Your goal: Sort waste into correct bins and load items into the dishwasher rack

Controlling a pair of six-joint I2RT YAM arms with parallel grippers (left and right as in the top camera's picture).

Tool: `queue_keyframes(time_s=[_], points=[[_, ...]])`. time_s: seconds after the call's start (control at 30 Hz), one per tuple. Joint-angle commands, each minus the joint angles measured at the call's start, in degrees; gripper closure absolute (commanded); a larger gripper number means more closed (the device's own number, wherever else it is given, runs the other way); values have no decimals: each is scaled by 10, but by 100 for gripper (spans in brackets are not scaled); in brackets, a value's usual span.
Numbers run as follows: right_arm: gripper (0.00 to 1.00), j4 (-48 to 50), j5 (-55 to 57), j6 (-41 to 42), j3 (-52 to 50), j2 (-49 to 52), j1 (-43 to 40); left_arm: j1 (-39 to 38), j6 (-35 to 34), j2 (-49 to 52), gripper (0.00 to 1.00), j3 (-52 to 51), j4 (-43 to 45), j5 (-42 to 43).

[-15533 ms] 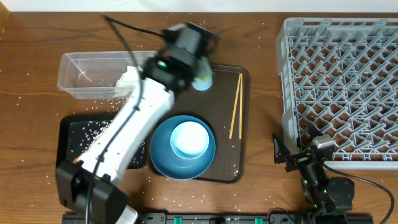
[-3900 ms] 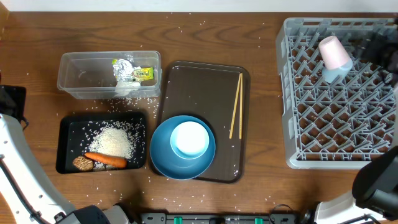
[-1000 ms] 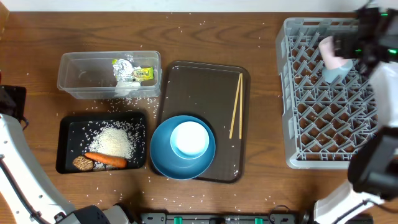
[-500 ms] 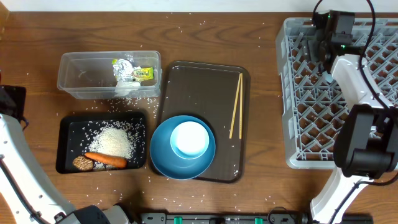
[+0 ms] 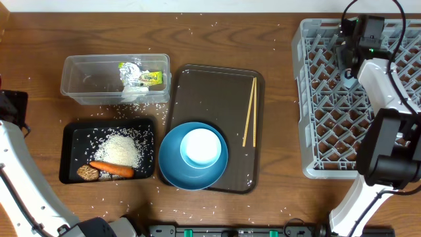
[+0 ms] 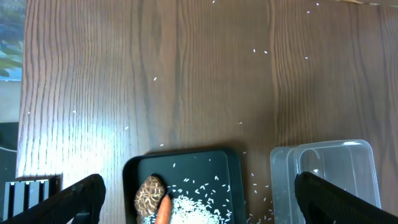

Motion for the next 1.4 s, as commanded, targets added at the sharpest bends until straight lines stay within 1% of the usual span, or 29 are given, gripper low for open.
queue_keyframes(time_s=[0.0, 0.13, 0.33, 0.57, 0.67, 0.9, 1.2, 1.37], points=[[37, -4, 1, 25, 5, 5, 1, 3, 1, 1, 2, 3, -2, 2], [43, -9, 17, 51, 15, -10, 0, 3, 1, 1, 2, 3, -2, 2], [42, -6, 16, 68, 23, -82, -19, 3, 1, 1, 2, 3, -2, 2], [42, -10, -3, 72, 23, -141, -87, 3, 1, 1, 2, 3, -2, 2], [41, -23, -17, 72, 22, -142, -125, 3, 1, 1, 2, 3, -2, 2], [39, -61, -153, 113, 21, -121, -197, 3, 1, 1, 2, 3, -2, 2], [36, -91, -196, 122, 21, -83, -203, 3, 1, 1, 2, 3, -2, 2], [32, -103, -196, 132, 20, -75, -200, 3, 1, 1, 2, 3, -2, 2]])
